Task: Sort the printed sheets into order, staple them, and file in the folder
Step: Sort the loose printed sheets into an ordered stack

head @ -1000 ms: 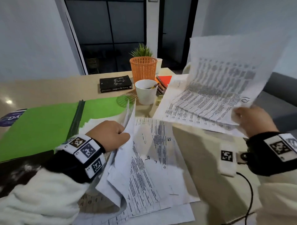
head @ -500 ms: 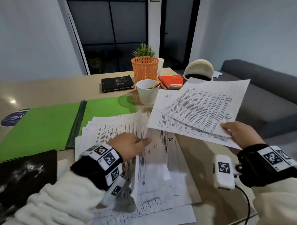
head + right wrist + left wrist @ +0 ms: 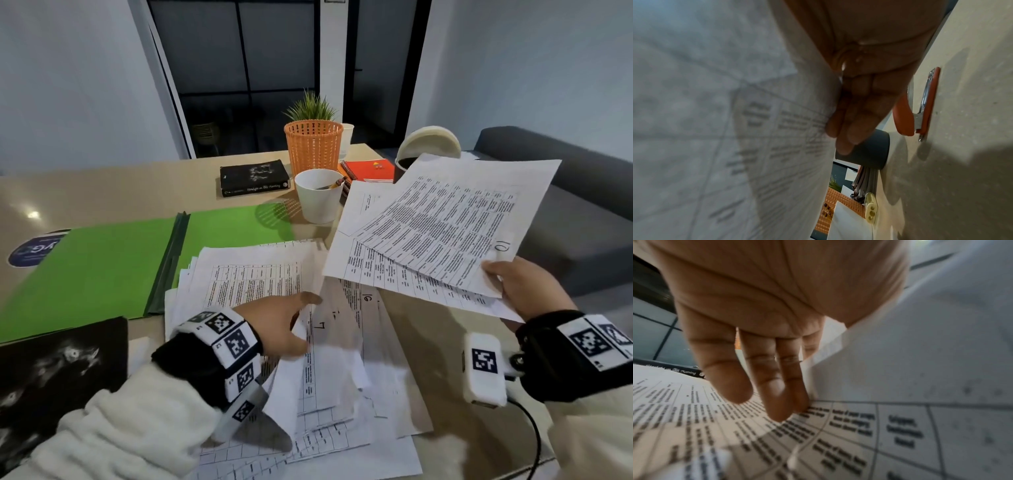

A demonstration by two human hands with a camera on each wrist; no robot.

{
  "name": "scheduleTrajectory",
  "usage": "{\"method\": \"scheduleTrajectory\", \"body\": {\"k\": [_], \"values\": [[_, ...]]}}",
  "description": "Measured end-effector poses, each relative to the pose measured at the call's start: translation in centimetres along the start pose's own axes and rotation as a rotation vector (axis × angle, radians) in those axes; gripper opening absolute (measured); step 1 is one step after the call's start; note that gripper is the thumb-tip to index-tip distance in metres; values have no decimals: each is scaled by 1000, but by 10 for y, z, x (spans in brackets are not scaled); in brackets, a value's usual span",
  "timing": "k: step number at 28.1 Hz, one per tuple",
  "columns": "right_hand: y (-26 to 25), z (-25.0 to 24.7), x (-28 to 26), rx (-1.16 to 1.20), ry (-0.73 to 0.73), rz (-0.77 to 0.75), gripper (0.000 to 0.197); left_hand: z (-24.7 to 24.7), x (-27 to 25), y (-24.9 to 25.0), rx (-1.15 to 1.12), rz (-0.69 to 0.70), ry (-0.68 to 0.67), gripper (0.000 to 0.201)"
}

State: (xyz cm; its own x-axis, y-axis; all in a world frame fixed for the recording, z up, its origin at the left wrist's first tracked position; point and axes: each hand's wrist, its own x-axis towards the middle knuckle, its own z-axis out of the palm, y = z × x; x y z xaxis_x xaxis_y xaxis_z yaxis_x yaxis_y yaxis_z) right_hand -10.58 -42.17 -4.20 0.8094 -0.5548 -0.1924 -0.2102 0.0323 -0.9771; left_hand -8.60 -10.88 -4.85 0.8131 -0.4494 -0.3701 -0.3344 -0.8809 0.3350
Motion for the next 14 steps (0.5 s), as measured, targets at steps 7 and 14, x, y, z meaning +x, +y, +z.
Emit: {"method": "scheduleTrajectory", "body": {"k": [7, 14], "values": [[14, 2, 24, 34, -13, 64, 42, 2, 2, 9, 85, -8, -22, 18], [29, 0, 40, -120, -20, 19, 44, 10, 8, 42, 401, -63, -115, 56]]}}
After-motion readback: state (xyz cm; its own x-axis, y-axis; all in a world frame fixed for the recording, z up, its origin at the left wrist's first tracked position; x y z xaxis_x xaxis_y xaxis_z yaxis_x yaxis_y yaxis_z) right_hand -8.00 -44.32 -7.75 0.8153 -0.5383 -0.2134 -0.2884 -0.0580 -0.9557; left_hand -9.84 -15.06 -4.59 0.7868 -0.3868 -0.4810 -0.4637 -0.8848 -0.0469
